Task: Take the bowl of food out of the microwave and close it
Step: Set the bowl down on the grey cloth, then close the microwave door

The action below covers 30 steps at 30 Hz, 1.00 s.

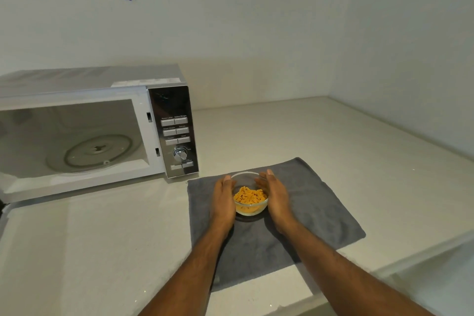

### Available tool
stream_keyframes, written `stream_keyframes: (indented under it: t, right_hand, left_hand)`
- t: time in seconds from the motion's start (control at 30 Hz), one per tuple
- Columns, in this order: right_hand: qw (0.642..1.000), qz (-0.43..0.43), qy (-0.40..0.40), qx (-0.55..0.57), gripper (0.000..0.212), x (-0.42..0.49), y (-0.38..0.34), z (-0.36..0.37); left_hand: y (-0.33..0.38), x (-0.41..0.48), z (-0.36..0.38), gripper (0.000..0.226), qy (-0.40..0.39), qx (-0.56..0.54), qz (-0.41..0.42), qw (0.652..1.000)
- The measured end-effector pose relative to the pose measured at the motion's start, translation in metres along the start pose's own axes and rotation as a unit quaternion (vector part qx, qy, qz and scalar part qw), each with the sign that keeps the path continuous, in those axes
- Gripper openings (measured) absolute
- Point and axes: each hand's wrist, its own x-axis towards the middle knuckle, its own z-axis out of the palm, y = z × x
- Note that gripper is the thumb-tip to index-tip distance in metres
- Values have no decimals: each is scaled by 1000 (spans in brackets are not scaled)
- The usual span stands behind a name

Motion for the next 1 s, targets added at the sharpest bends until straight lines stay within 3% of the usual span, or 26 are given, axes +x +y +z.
stream_keyframes:
  t: [0.13, 0.27, 0.4, 0.6, 0.73, 0.83, 1.0]
  right_hand:
    - [993, -53, 100, -39, 18, -10, -3, -7]
    - [951, -241, 155, -113, 8, -35, -13, -4]
    - [935, -315, 79, -142, 10, -59, -20, 23]
    - [938, -308, -51, -154, 22, -92, -6, 81]
    - [928, -317, -129, -147, 27, -115, 0, 114]
    - [913, -338, -180, -139, 18, -135, -1, 139]
    - [884, -371, -257, -120, 23, -173, -3, 178]
  left_hand:
    - [-3, -2, -29, 43, -9, 4, 12, 1000]
    - [-6, -15, -76, 22, -2, 28, 42, 999]
    - [-2, -41, -117, 39, -11, 28, 61, 998]
    - [13, -82, -171, 48, 52, 126, 139, 981]
    - [30, -110, -206, 54, 115, 248, 238, 932]
    - [34, -133, -234, 39, 175, 285, 322, 885]
    - [38, -169, -274, 26, 253, 301, 505, 769]
